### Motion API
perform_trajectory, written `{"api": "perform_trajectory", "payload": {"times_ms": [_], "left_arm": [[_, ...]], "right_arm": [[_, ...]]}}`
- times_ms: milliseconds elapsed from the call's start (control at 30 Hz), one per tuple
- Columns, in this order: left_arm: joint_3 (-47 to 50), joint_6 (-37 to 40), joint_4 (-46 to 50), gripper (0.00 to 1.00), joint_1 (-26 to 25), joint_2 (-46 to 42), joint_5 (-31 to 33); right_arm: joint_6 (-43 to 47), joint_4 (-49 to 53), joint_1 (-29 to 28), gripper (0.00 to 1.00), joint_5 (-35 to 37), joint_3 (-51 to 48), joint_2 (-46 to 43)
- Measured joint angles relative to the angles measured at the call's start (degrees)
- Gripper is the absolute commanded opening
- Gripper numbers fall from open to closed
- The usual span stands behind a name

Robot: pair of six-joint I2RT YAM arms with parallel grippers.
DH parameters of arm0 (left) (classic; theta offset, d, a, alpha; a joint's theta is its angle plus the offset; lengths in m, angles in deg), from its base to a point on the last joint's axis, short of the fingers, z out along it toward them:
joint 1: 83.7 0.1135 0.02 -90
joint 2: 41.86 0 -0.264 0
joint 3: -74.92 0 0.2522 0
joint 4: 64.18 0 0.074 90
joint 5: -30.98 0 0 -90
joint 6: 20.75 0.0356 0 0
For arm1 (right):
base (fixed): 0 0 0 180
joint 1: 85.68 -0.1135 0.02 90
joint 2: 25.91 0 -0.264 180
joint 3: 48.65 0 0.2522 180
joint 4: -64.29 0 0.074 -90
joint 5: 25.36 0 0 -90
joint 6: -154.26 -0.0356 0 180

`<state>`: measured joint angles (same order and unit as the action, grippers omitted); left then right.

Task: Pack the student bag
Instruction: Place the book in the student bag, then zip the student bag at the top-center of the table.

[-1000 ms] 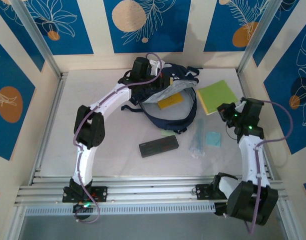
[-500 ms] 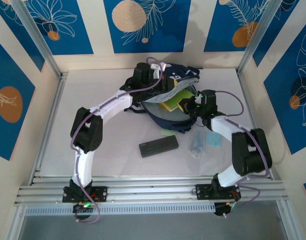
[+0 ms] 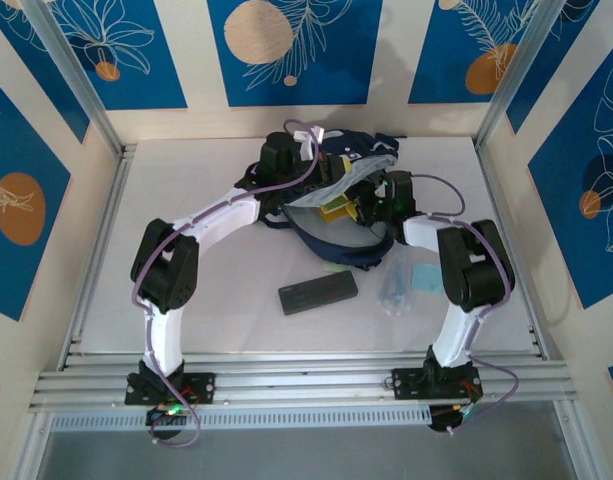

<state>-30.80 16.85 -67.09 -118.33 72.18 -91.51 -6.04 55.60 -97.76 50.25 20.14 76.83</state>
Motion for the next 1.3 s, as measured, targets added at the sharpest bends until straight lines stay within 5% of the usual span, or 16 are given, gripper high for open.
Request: {"api": "perform_trajectory", "payload": {"times_ms": [233, 400, 500, 900, 1300], "left_arm": [[0.0, 0.5, 0.8, 0.02, -0.3, 0.1, 1.4], [0.1, 3.6, 3.0, 0.55, -0.3, 0.0, 1.9], [2.5, 5.3, 4.1, 0.70, 0.5, -1.4, 2.5], [25.6, 6.5, 2.5, 0.71, 15.2, -9.7, 11.5], [17.2, 6.3, 1.1, 0.59, 17.4, 8.3, 15.5]], "right_arm": [[8.7, 21.0, 2.0, 0.82, 2.2, -3.8, -18.8], [15.6, 37.0, 3.0, 0.83, 7.9, -4.9, -30.8], [18.0, 42.9, 3.1, 0.83, 11.1, -6.0, -35.5], [20.0, 47.4, -3.4, 0.83, 15.5, -6.4, -32.9], [18.1, 43.1, -13.7, 0.79, 16.3, -3.7, -27.4]]}}
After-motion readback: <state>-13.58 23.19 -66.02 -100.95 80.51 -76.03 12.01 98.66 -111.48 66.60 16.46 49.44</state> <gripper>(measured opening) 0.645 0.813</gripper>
